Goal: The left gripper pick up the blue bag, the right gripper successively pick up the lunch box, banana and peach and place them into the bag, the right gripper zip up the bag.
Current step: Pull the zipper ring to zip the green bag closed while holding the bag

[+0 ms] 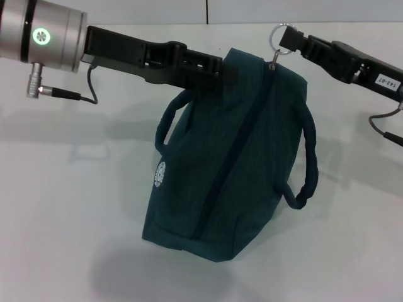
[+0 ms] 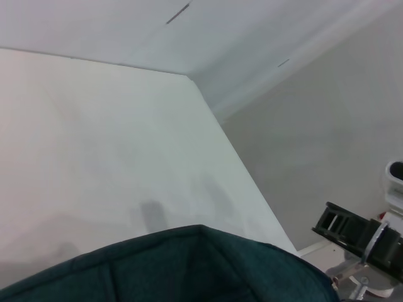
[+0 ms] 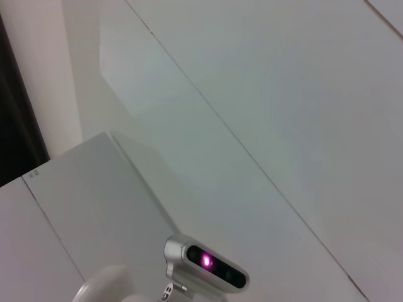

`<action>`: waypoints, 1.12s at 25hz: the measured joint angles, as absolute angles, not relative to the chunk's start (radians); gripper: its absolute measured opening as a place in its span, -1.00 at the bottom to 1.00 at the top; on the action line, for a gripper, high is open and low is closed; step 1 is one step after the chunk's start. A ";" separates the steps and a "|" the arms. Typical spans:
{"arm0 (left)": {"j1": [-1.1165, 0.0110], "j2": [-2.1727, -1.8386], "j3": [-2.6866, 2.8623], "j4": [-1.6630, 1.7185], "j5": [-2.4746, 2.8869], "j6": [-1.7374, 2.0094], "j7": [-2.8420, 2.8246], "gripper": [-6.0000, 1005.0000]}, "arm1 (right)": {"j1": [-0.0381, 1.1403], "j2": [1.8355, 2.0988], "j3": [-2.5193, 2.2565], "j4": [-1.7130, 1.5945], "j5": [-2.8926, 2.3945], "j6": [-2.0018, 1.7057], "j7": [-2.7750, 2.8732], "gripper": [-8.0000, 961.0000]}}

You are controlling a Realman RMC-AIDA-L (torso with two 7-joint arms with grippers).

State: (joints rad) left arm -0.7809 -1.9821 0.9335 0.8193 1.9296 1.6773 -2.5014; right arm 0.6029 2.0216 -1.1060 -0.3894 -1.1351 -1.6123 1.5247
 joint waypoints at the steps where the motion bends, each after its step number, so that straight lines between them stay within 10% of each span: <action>1: -0.781 -1.982 0.934 0.819 1.930 1.676 -2.501 0.21 | 0.603 2.022 -1.107 -0.389 -1.135 -1.612 1.525 -0.97; 28: -0.815 -2.016 0.968 0.833 2.074 1.644 -2.451 0.35 | 0.609 2.026 -1.115 -0.388 -1.136 -1.605 1.522 -0.97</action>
State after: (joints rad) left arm -0.8146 -2.0158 0.9682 0.8334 2.0735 1.6437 -2.4507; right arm 0.6090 2.0264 -1.1155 -0.3878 -1.1364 -1.6053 1.5216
